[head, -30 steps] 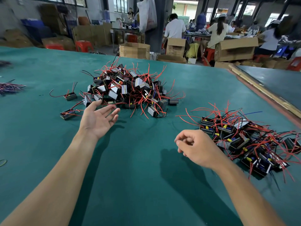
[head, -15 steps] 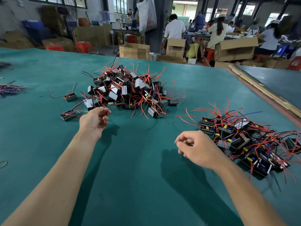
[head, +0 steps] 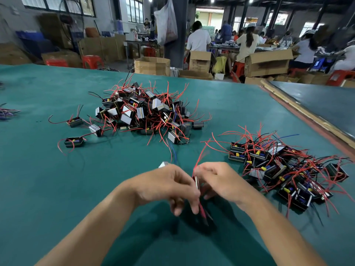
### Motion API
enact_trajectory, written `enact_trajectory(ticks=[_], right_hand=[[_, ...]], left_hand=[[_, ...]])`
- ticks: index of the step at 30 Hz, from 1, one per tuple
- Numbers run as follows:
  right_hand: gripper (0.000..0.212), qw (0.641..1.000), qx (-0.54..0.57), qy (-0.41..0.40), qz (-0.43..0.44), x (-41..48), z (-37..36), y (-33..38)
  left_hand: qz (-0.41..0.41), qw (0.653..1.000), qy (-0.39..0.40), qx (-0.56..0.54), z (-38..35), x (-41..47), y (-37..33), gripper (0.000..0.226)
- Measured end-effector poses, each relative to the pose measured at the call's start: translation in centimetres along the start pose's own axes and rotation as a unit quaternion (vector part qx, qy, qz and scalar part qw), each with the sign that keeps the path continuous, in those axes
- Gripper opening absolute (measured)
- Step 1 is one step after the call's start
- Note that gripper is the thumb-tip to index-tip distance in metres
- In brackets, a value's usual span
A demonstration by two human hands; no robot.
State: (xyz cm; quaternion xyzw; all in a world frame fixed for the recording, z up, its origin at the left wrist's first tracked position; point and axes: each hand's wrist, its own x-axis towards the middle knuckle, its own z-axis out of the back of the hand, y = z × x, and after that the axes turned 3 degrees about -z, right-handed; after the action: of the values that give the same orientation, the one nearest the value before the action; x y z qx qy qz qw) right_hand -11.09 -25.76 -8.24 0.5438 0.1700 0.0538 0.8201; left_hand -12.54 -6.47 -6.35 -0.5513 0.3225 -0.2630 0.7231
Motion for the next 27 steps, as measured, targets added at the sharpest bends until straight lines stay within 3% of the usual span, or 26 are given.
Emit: enact_trajectory(ticks=[2,4,6,8,10,13,17,23,27], right_hand=[[0.007,0.999,-0.049,-0.009,0.021,0.0,-0.1,-0.3],[0.005,0.996,-0.083,-0.012,0.038,0.0,0.2,-0.3],[0.009,0.987,-0.144,-0.046,0.051,0.1,0.5,-0.5],[0.009,0.97,-0.216,-0.093,0.062,0.1,0.8,-0.6],[0.01,0.96,-0.246,-0.116,0.062,0.1,1.1,-0.7],[0.015,0.953,-0.275,-0.116,0.059,0.1,1.0,-0.8],[0.021,0.95,-0.296,-0.078,0.058,0.1,1.0,-0.9],[0.015,0.962,-0.261,-0.055,0.059,0.4,1.9,-1.2],[0.007,0.967,-0.245,-0.038,0.053,0.5,2.4,-1.4]], left_hand=[[0.028,0.999,0.037,0.019,-0.5,0.1,0.2,0.013],[0.038,0.998,0.003,0.043,-0.3,0.1,0.4,0.015],[0.028,0.984,-0.151,0.093,0.3,0.4,0.7,0.019],[0.018,0.908,-0.369,0.199,1.0,0.7,1.4,0.019],[0.032,0.835,-0.474,0.279,1.6,0.8,2.1,0.017],[0.085,0.833,-0.462,0.294,2.0,1.0,3.0,0.027],[0.109,0.831,-0.45,0.31,2.4,1.2,3.2,0.01],[0.095,0.892,-0.399,0.191,3.1,0.7,3.2,0.01],[0.072,0.876,-0.418,0.228,2.7,1.0,3.4,0.011]])
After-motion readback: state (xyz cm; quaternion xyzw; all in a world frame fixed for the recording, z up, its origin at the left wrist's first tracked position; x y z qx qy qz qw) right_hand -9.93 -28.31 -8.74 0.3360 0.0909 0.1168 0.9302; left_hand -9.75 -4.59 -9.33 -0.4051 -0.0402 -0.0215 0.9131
